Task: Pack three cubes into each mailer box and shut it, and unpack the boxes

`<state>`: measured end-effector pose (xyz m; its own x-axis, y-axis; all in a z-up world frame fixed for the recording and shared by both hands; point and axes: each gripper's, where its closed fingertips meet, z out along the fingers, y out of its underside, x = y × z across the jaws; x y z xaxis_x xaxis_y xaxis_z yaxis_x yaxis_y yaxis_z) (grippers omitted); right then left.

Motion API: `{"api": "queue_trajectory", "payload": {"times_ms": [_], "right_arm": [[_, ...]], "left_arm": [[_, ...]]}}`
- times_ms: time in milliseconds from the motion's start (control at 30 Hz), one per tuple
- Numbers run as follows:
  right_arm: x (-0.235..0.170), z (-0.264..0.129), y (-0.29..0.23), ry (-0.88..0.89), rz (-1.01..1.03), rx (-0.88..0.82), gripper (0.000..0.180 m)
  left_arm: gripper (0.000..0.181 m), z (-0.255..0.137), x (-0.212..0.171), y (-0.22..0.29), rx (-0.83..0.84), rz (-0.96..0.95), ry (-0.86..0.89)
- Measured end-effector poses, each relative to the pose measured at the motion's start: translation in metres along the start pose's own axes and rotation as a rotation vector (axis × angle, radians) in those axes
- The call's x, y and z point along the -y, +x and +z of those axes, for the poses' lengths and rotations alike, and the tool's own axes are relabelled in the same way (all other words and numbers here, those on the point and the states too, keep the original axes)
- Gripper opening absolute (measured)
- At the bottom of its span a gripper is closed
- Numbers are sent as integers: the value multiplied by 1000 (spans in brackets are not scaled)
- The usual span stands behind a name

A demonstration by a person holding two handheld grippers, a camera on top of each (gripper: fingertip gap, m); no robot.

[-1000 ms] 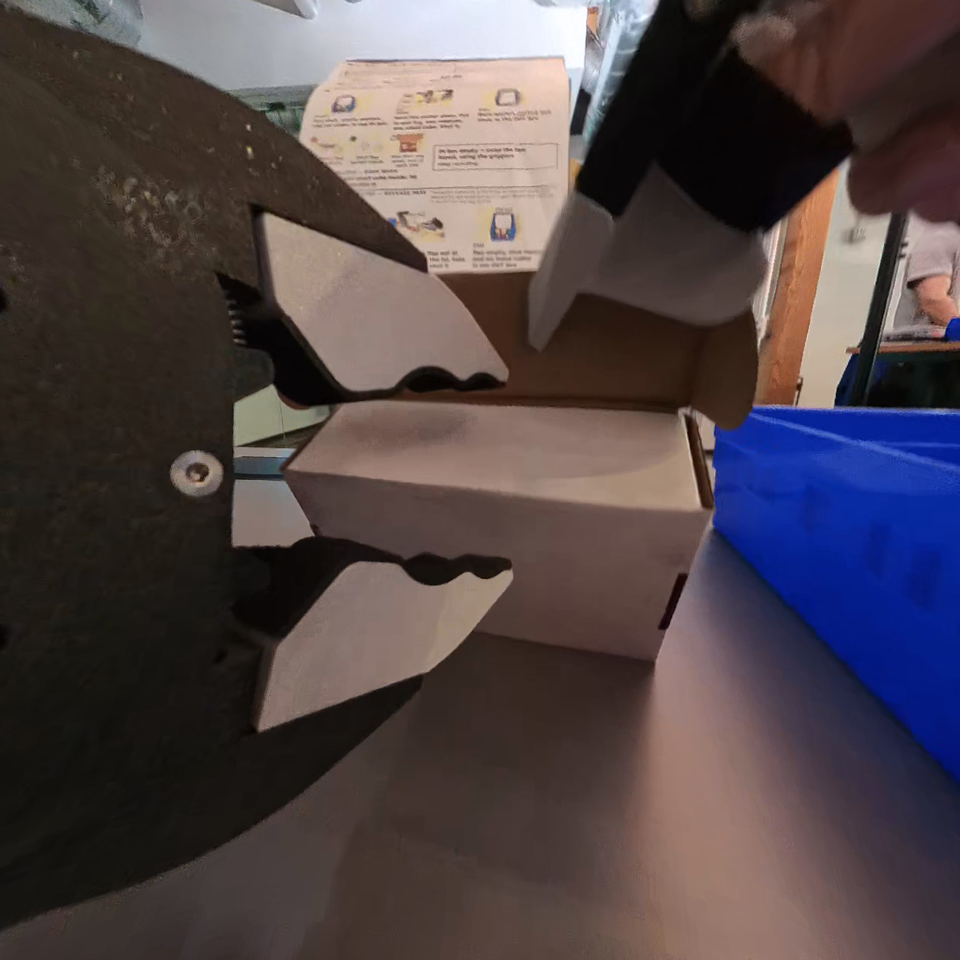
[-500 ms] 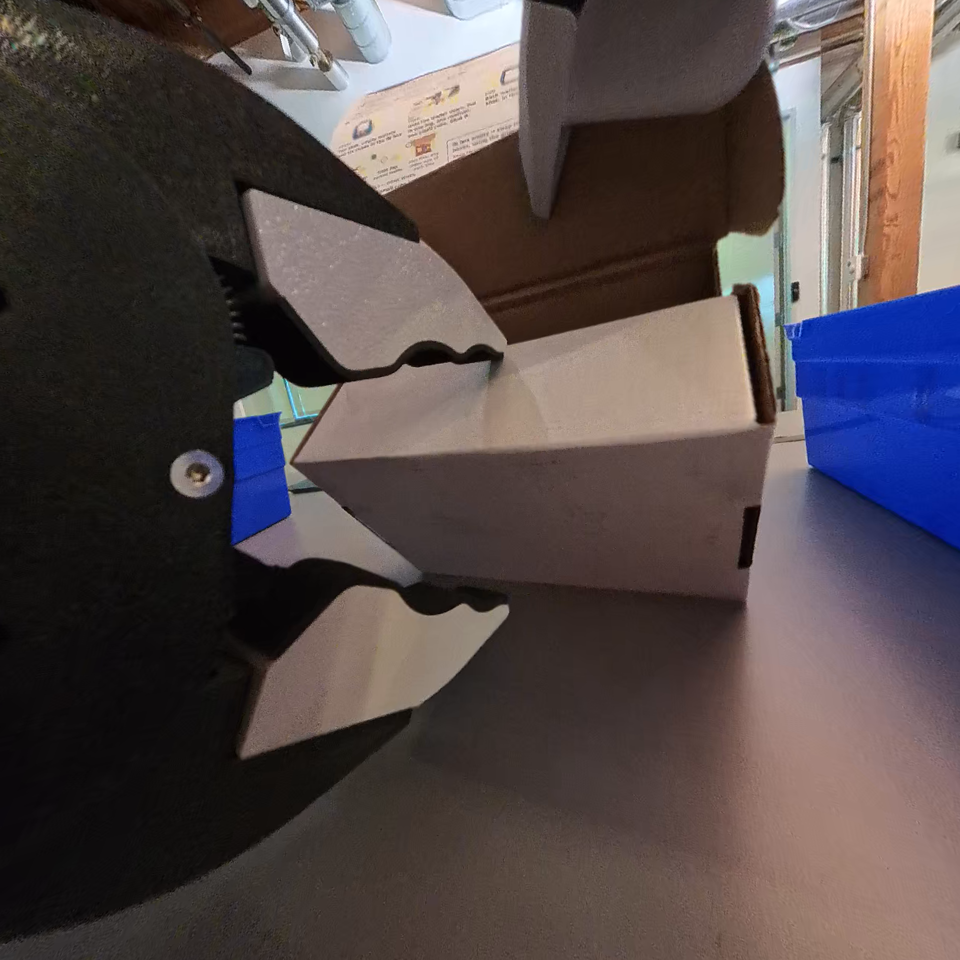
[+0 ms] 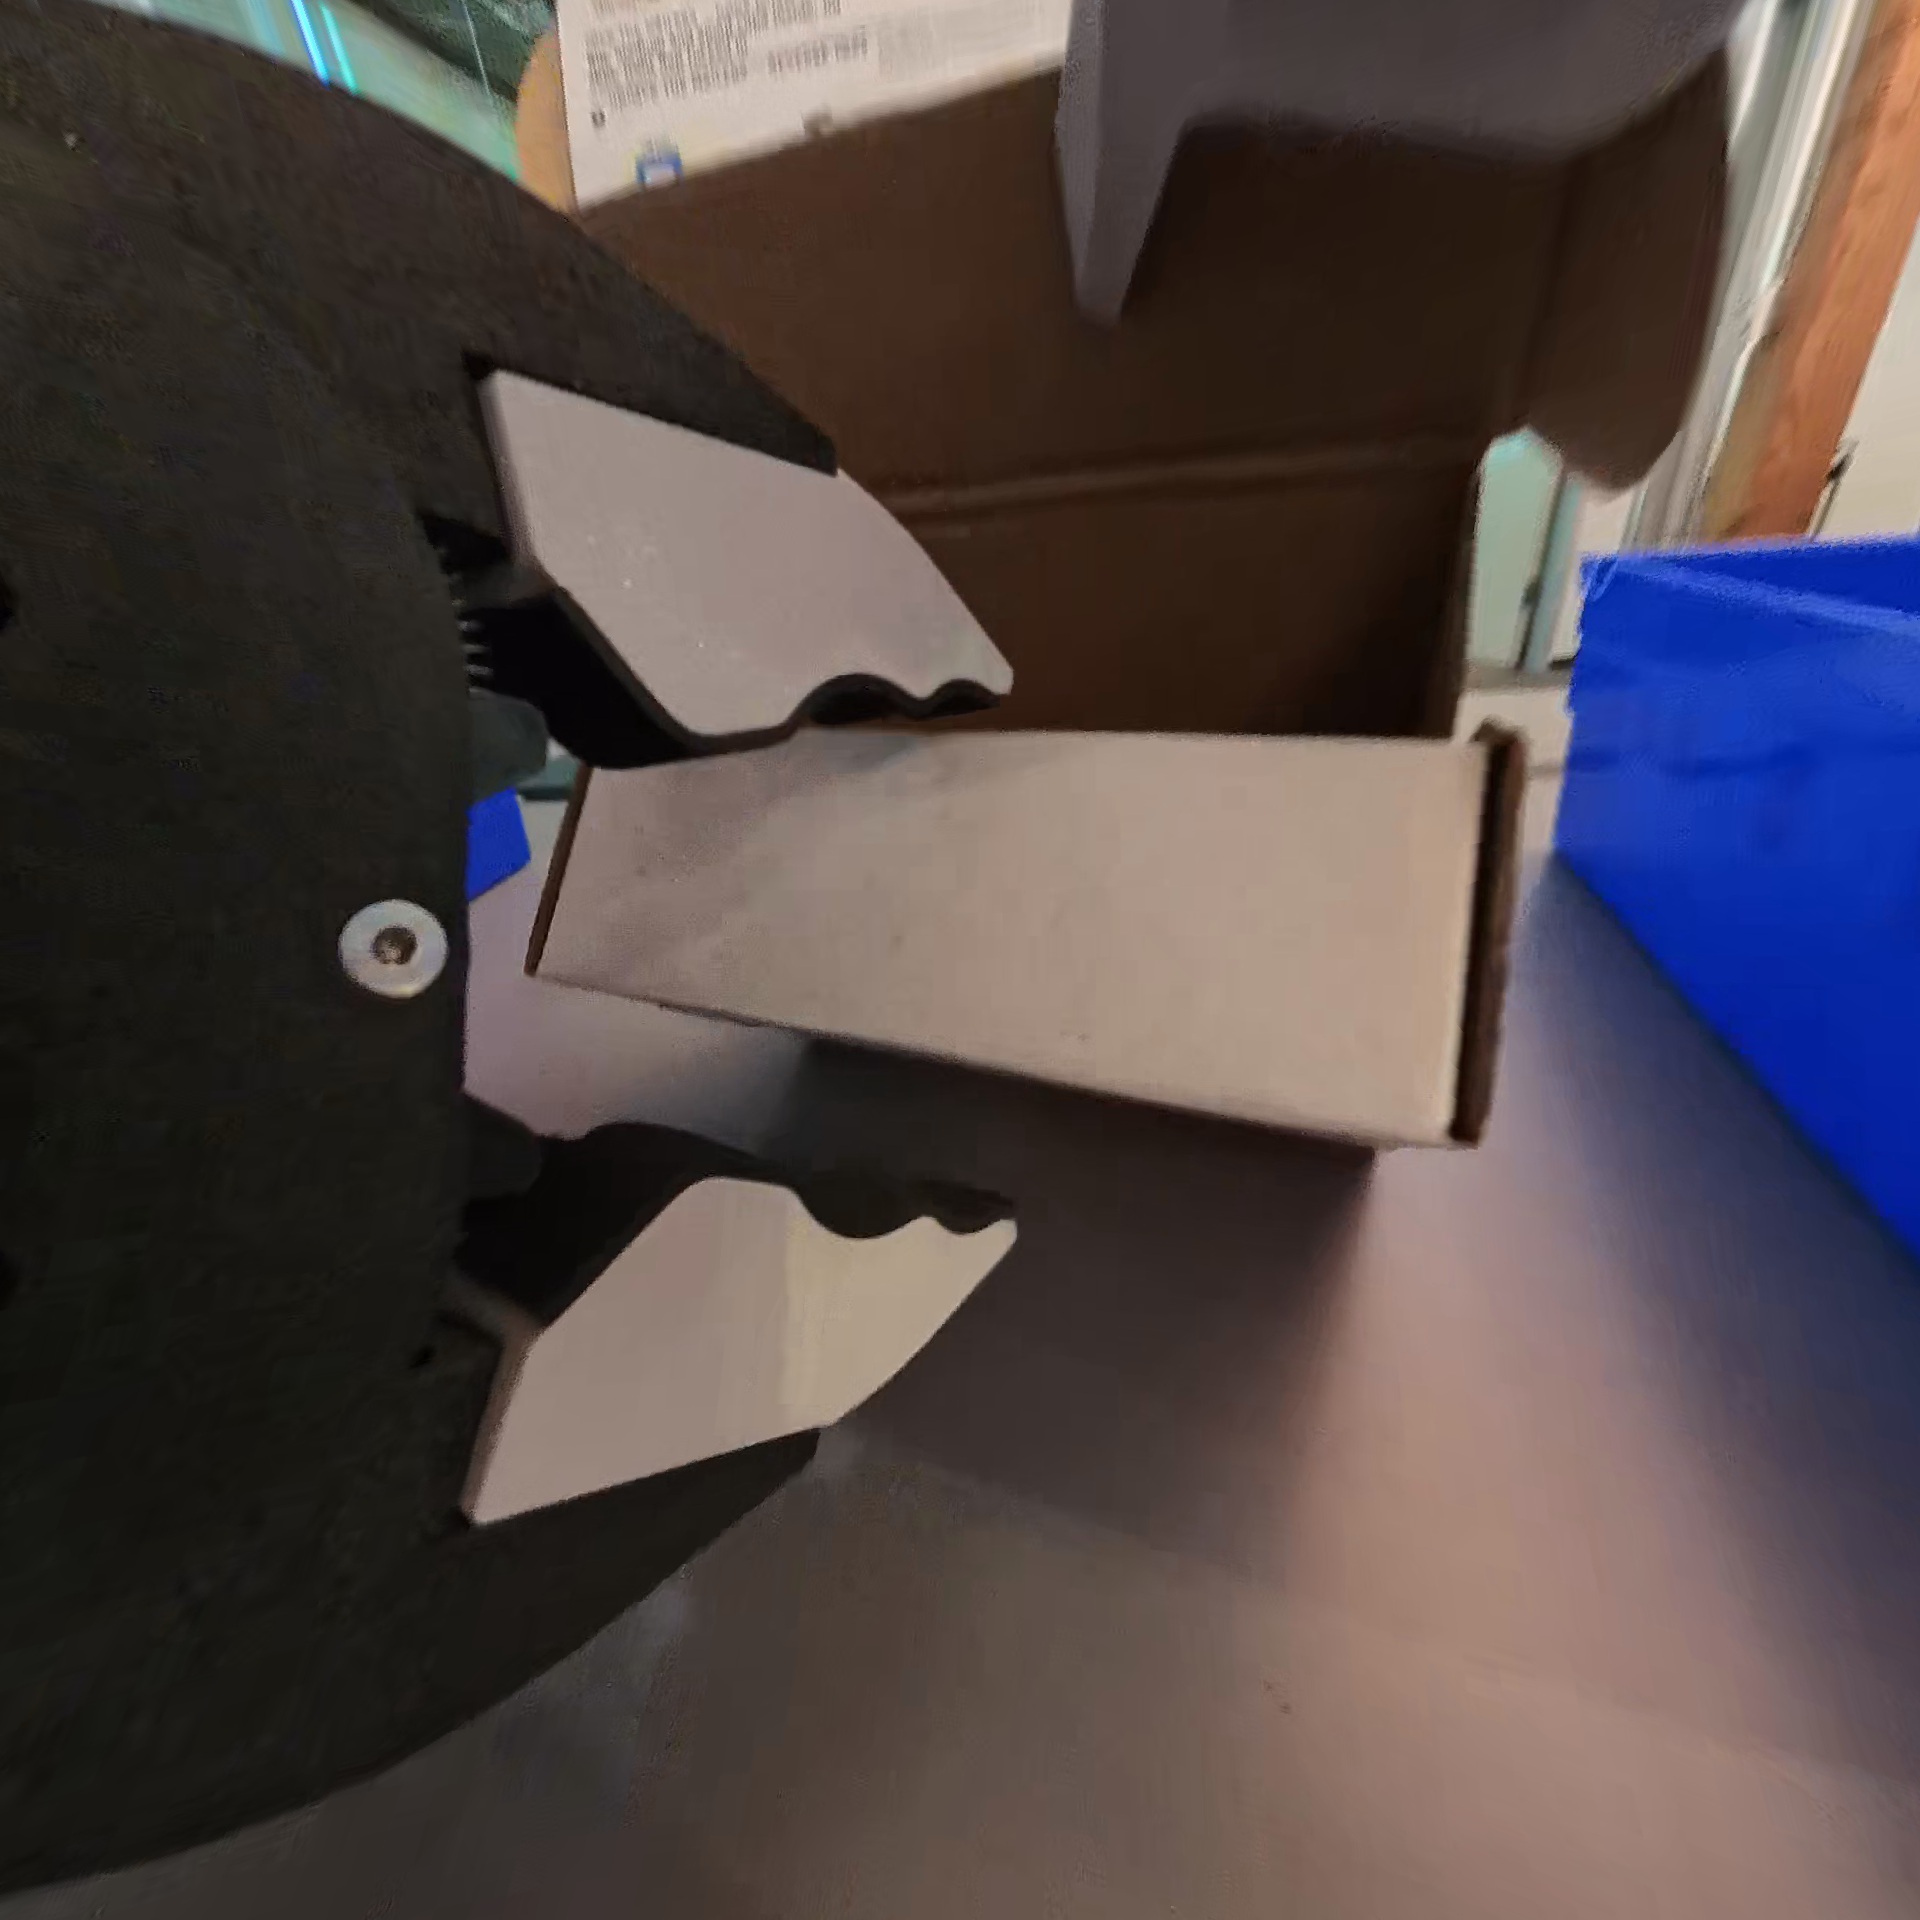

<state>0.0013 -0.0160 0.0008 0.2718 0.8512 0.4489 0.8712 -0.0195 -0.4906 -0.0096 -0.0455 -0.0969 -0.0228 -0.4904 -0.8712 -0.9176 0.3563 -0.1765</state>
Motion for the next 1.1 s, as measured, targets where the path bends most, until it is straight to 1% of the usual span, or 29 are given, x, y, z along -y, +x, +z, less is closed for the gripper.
{"api": "queue_trajectory", "payload": {"times_ms": [33, 100, 133, 267, 333, 533, 633, 700, 867, 1100], "right_arm": [[1, 0, 0, 2, -3, -3, 3], [3, -2, 4, 15, -1, -31, 3], [5, -3, 8, 22, 1, -51, 3], [9, -4, 21, 44, -1, -137, 3], [11, 0, 27, 50, -7, -179, 3], [7, 19, 54, 7, -64, -360, 4], [0, 33, 67, -16, -79, -413, 5], [-5, 44, 73, -26, -86, -425, 5], [-19, 69, 84, -113, -107, -421, 6], [-30, 89, 90, -174, -74, -390, 7]], "left_arm": [[83, 1, -3, 2, -10, 8, -9], [65, -3, -4, 3, 2, 52, -5], [58, -6, -3, 9, -21, 62, -4], [64, -12, -7, 42, -188, 50, -29], [59, -13, -8, 52, -249, 34, -37], [59, -15, -9, 54, -274, -4, -42], [58, -14, -9, 53, -272, 4, -48], [58, -14, -8, 53, -269, 11, -51], [58, -13, -4, 53, -256, 29, -41], [58, -12, -3, 53, -255, 18, -28]]}}
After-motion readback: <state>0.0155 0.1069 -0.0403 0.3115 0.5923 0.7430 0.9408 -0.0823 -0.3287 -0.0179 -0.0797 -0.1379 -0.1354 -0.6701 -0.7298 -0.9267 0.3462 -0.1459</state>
